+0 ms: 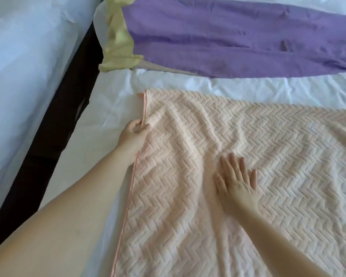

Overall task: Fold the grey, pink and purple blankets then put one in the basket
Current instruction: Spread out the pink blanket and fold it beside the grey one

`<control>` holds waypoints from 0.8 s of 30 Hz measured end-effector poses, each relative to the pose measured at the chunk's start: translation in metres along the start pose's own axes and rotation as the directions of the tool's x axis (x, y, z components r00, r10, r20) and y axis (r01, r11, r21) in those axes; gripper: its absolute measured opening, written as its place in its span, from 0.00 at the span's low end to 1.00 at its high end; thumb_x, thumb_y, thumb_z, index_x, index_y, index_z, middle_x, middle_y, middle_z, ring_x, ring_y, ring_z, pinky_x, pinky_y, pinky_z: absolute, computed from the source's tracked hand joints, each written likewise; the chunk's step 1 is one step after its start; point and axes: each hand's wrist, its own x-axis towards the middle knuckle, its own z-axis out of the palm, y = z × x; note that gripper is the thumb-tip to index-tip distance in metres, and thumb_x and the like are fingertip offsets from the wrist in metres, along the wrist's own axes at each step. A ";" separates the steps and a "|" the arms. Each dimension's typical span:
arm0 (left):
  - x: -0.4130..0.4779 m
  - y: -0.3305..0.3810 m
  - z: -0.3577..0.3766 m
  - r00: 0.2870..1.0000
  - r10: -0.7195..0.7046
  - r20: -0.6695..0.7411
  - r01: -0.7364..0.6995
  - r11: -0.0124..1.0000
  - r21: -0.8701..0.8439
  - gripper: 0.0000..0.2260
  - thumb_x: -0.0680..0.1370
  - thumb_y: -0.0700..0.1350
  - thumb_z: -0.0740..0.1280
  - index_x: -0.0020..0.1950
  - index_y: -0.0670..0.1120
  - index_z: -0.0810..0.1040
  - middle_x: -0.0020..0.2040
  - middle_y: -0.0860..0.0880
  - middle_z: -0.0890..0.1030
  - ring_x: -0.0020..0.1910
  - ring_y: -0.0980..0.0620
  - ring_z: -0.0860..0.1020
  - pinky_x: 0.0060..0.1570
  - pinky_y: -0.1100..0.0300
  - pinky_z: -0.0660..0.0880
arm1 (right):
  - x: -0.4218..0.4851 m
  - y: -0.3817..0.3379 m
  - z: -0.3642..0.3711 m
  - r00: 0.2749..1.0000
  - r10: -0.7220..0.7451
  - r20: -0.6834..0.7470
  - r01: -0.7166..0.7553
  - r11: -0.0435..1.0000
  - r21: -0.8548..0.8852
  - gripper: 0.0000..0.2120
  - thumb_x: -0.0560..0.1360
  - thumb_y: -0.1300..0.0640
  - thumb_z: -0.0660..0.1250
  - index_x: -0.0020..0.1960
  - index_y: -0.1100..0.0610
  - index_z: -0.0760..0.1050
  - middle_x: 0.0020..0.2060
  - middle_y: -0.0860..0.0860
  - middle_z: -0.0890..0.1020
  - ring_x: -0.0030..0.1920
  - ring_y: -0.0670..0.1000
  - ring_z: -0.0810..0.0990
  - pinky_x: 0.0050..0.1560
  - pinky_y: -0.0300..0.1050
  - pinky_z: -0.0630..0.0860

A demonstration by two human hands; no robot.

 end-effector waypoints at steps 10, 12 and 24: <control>0.103 0.066 0.018 0.978 0.190 -0.082 -0.194 0.980 -0.044 0.05 0.74 0.48 0.71 0.38 0.51 0.81 0.34 0.55 0.78 0.34 0.57 0.75 0.36 0.67 0.74 | 0.124 -0.035 -0.016 0.985 -0.157 -0.077 0.157 0.988 0.002 0.26 0.77 0.36 0.35 0.74 0.35 0.38 0.75 0.38 0.40 0.75 0.44 0.33 0.73 0.48 0.29; 0.115 0.064 0.009 0.958 0.258 -0.127 -0.252 0.966 0.062 0.03 0.74 0.46 0.71 0.40 0.50 0.81 0.37 0.53 0.77 0.35 0.58 0.73 0.33 0.71 0.71 | 0.142 -0.036 -0.018 0.977 -0.201 -0.078 0.199 0.980 -0.027 0.26 0.77 0.35 0.35 0.75 0.35 0.40 0.75 0.37 0.40 0.76 0.45 0.34 0.72 0.47 0.27; 0.041 0.023 0.093 0.660 0.584 0.472 -0.660 0.151 0.736 0.25 0.78 0.58 0.58 0.74 0.54 0.63 0.79 0.50 0.55 0.76 0.46 0.57 0.73 0.46 0.48 | 0.161 0.020 -0.037 0.958 -0.286 0.001 0.285 0.954 -0.093 0.26 0.79 0.35 0.37 0.76 0.38 0.39 0.75 0.37 0.40 0.75 0.43 0.34 0.74 0.47 0.32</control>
